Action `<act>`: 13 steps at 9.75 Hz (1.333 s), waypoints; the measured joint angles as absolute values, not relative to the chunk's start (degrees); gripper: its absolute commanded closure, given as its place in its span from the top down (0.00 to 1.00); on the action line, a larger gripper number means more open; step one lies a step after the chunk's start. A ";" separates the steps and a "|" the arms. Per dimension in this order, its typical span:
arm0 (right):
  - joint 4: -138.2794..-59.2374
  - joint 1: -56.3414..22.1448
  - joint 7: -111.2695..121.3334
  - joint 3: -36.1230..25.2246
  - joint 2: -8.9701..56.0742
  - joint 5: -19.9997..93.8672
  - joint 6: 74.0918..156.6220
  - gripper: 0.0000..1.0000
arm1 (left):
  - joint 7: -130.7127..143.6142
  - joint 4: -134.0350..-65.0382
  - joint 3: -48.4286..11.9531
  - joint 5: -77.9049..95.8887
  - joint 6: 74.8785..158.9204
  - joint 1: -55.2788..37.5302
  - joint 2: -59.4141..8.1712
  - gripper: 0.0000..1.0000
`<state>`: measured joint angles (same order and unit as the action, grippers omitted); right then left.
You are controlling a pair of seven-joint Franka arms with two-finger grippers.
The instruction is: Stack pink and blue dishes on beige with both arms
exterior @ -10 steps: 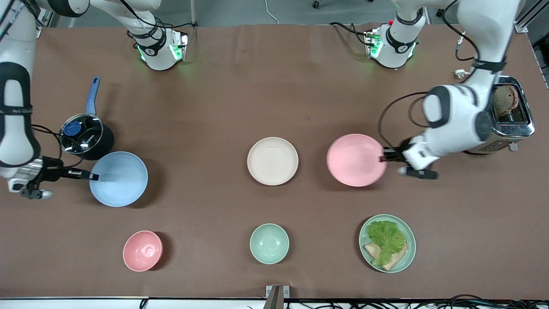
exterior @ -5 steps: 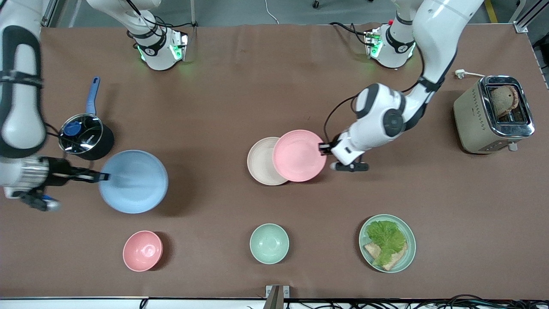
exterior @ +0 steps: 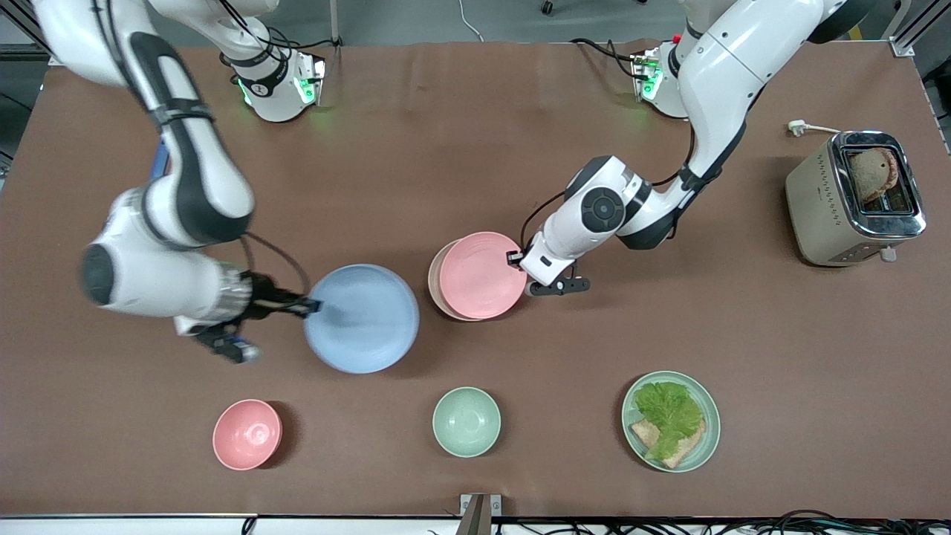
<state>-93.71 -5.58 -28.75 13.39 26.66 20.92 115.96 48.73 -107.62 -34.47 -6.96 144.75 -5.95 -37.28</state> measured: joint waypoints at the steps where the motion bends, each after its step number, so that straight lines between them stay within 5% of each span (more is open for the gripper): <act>1: -96.69 -6.27 -29.97 16.18 26.67 20.90 119.82 0.01 | 49.76 -107.02 -34.72 -7.82 144.76 -6.22 -37.04 1.00; 3: -103.04 -6.58 -30.64 20.01 26.72 20.88 129.73 0.01 | 48.39 -107.02 -33.91 -8.93 141.42 -6.03 -33.45 1.00; 8: -111.62 -9.90 -31.08 24.78 27.21 20.85 144.46 0.02 | 24.24 -107.64 -17.78 -9.11 123.39 -5.15 -13.83 1.00; 10: -115.05 -12.18 -31.86 25.09 27.83 20.85 150.15 0.10 | 16.84 -107.16 -12.72 -9.10 119.79 -4.53 -7.81 1.00; 11: -115.79 -12.27 -31.87 25.06 28.19 20.85 150.84 0.27 | 15.02 -106.25 -11.23 -9.07 116.97 -4.01 -5.28 1.00; 12: -116.07 -12.20 -31.86 24.96 28.55 20.81 150.91 0.83 | 13.57 -104.41 -9.64 -8.92 112.66 -3.94 -2.97 1.00; 13: -116.15 -12.06 -31.85 24.84 28.78 20.80 150.91 1.00 | 11.15 -101.54 -8.03 -7.98 107.77 -3.96 -1.15 1.00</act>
